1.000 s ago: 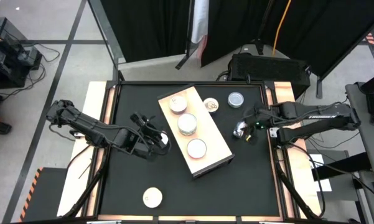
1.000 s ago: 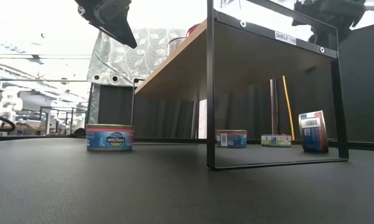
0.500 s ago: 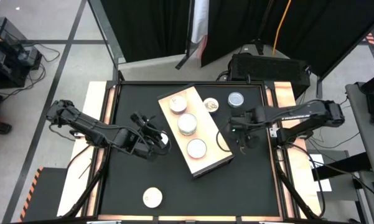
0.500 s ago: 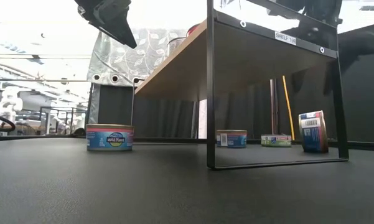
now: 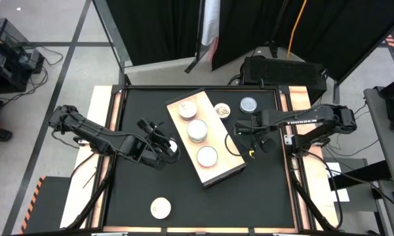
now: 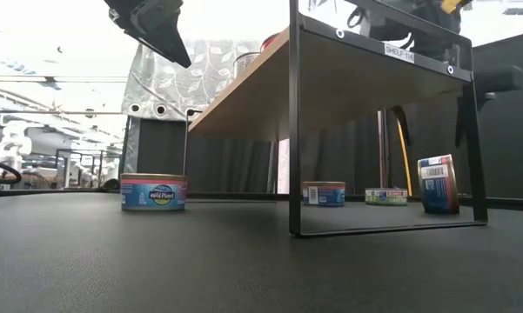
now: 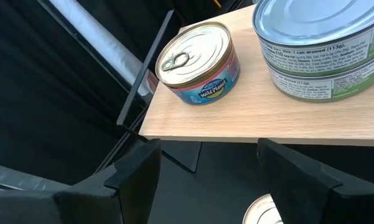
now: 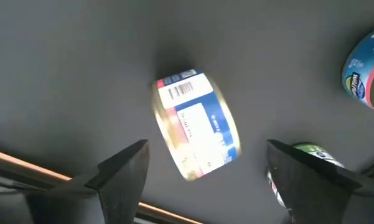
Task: Stack canned seafood by type on shelf
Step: Stack the blue pink tuna can on top of the blue pink tuna can on the shelf
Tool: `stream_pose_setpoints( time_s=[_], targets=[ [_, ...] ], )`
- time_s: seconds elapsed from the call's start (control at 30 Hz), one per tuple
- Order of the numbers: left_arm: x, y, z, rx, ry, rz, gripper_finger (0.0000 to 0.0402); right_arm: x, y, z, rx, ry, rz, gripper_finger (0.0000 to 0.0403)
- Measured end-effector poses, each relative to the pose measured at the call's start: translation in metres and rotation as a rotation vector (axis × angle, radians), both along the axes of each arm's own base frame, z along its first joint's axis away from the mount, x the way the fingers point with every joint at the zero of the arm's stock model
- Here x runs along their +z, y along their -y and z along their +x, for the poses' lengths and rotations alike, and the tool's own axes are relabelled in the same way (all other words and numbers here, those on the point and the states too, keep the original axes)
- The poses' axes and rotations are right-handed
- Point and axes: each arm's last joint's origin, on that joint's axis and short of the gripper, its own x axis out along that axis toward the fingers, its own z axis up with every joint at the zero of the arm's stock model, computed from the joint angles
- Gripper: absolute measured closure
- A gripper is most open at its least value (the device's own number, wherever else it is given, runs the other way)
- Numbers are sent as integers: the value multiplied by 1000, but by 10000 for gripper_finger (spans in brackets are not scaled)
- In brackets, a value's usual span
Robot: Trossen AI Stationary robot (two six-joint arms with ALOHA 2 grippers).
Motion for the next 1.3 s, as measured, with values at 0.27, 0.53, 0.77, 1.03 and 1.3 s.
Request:
stream_pose_setpoints(
  time_s=[0.27, 0.53, 0.77, 1.03, 1.3],
  targets=[
    [0, 0, 0, 1, 0, 0, 134, -12, 11, 8, 73, -52, 35, 81],
    [0, 0, 0, 0, -1, -4, 134, -29, 19, 16, 71, -134, 47, 81],
    [0, 0, 0, -2, -5, -6, 134, -38, 27, 20, 53, -148, 56, 89],
    [0, 0, 0, -2, -11, -7, 134, -48, 33, 23, -8, -153, 111, 90],
    [0, 0, -1, -3, -12, -7, 134, -50, 33, 23, -76, -163, 109, 128]
  ],
)
